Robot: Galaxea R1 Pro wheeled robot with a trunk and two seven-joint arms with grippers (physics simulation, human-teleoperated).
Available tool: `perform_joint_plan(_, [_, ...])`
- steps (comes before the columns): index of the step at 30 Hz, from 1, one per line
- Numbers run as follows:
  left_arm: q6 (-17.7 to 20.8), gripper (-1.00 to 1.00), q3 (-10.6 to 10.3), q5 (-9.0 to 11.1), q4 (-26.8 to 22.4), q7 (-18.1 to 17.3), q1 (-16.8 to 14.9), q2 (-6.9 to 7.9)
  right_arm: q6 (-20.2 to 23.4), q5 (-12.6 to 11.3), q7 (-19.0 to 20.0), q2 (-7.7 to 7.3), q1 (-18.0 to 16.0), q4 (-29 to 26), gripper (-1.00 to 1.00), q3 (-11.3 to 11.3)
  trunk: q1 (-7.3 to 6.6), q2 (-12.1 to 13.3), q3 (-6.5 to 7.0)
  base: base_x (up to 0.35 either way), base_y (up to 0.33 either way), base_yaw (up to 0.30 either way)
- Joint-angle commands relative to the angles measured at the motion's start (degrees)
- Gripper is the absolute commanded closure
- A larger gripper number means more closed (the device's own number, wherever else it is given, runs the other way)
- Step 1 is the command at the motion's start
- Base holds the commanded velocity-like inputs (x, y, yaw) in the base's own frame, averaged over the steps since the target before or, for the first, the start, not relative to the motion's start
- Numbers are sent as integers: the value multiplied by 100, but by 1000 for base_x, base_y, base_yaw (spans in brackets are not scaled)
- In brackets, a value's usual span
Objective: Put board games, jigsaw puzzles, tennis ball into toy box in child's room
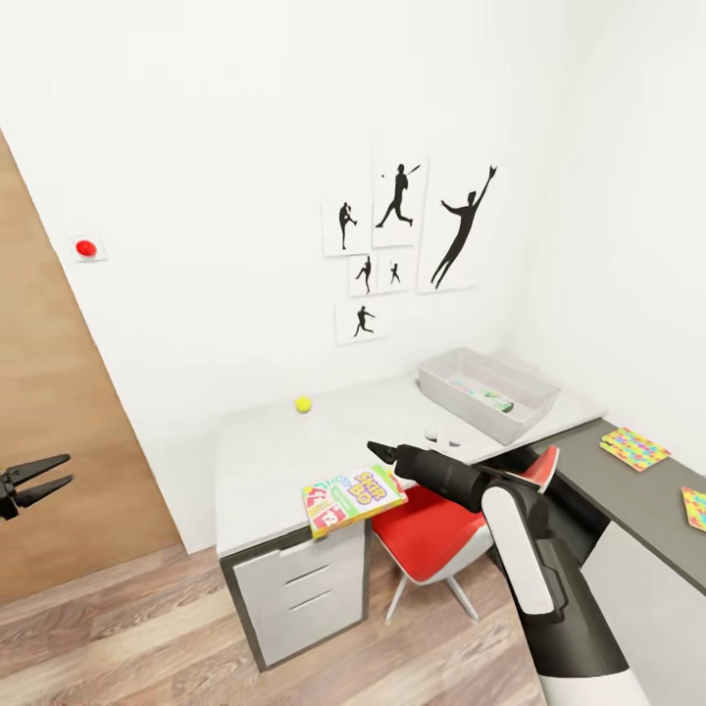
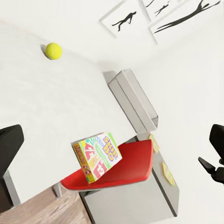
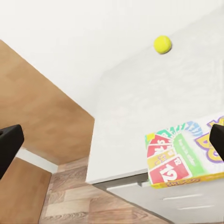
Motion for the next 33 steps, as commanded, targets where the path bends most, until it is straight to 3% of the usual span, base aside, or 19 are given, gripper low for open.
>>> perform_joint_plan(1, [59, -100, -12, 20, 4, -15, -5, 1, 26, 52, 47, 6, -6, -3, -100, -2, 3, -13, -4, -71, 72, 126])
perform_joint_plan(17, [61, -100, -12, 21, 4, -15, -5, 0, 13, 48, 41, 9, -6, -3, -100, 7, 3, -13, 140, -49, 50, 129])
perform_joint_plan(33, [62, -100, -12, 21, 4, -15, -5, -7, 5, 56, 31, 18, -6, -3, -100, 11, 3, -13, 156, -1, 60, 74])
